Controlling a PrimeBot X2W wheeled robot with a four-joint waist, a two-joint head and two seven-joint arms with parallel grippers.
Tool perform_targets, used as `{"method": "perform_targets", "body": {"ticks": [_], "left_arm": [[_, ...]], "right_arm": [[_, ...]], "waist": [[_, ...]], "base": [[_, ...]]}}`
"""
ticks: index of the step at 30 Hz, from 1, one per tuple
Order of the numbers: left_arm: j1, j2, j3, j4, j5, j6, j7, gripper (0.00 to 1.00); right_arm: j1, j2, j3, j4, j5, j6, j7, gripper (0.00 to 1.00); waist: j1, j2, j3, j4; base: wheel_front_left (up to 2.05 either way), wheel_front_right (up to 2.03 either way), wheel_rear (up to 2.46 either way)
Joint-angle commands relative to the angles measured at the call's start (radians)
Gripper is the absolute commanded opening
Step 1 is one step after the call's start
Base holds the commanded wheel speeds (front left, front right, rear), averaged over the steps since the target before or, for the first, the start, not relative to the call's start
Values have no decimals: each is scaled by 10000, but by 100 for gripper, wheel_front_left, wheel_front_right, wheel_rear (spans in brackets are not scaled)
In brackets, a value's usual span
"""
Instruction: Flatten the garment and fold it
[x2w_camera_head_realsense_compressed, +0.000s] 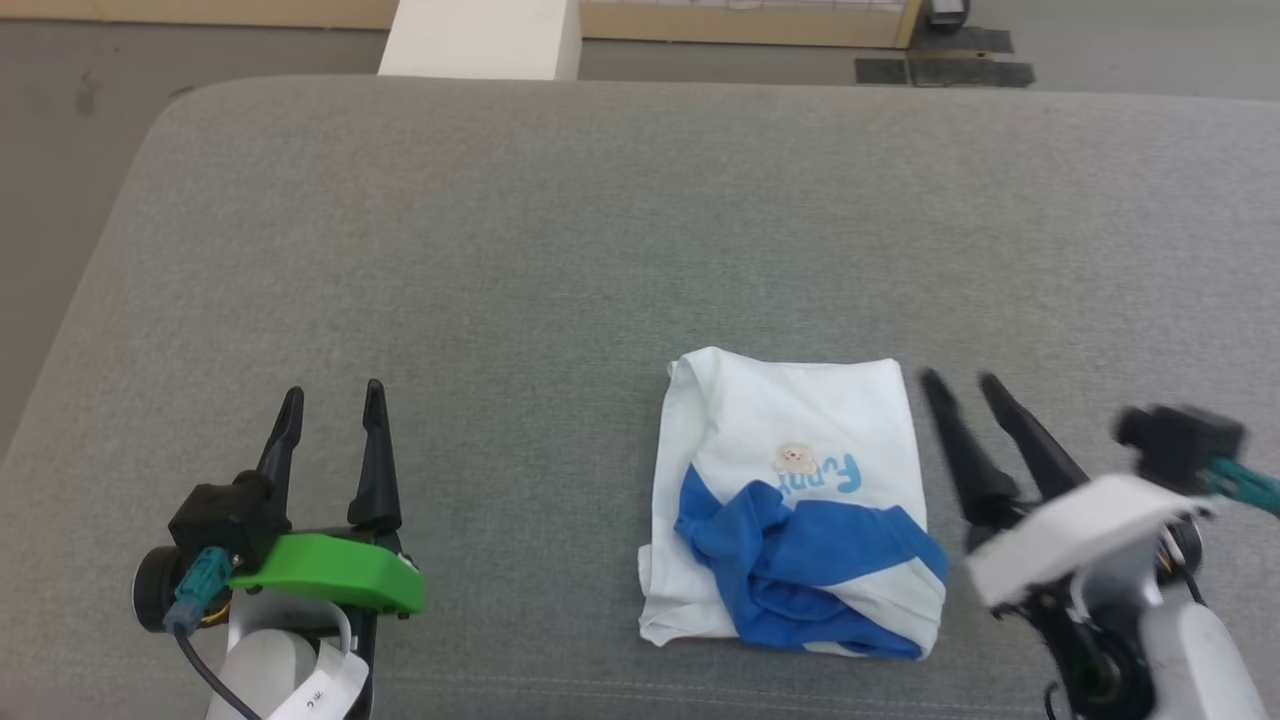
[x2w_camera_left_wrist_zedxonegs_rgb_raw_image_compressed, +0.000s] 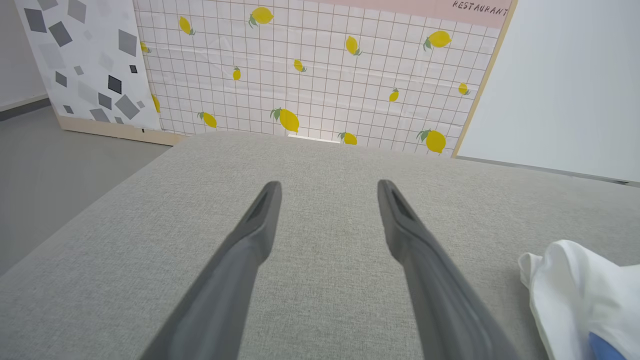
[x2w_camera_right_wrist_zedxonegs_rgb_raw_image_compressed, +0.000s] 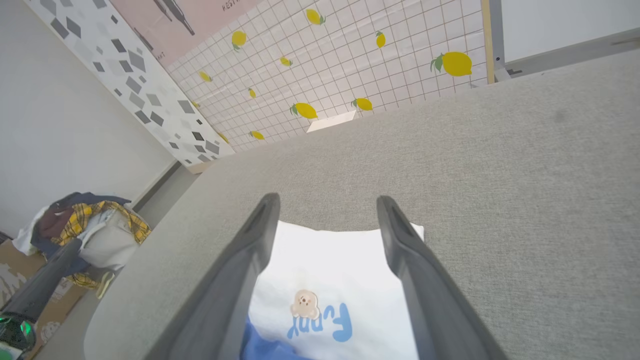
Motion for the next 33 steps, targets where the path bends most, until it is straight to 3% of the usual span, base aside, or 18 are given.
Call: {"method": "perform_targets", "body": {"ticks": [1,6,12,17,26,27,29,31,33], "left_arm": [[109,-29,-8,-45,54,32,-45,100],[165,-29,-2,-46,64,26,-45,100],[118,-29,-101,-44,53,20,-45,100],[14,-29,-129,-59,39,19,-45,100],[-102,-30,-152,3,-25,28,-45,100],[-107,-30,-158,7,-37,38,-45,100],[-116,-30,-173,10,-55,53,-45,100],[-119,-30,-169,8,-66,71,-45,100],[-112,-30,-135,-8,-65,96,-45,100]], "right_arm": [[169,-7,-282,343,664,-13,-145,100],[190,-7,-744,1983,2867,-13,77,100],[-330,-7,-520,3749,3985,-13,845,100],[-944,-7,-198,4818,4009,-13,1272,100],[-1885,-7,321,6056,2275,-13,2167,100],[-1929,-7,438,6035,2105,-13,2268,79],[-1961,-7,595,5907,1778,-13,2369,23],[-1946,-7,666,5700,1298,-13,2383,0],[-1908,-7,569,5448,630,-13,2338,0]], "waist": [[0,0,-118,-156],[0,0,-133,-246],[0,0,-37,-161],[0,0,128,-5],[0,0,273,239],[0,0,279,259],[0,0,289,289],[0,0,301,287],[0,0,312,240]], "base": [[0,0,0],[0,0,0],[0,0,0],[0,0,0],[0,0,0],[0,0,0],[0,0,0],[0,0,0],[0,0,0]]}}
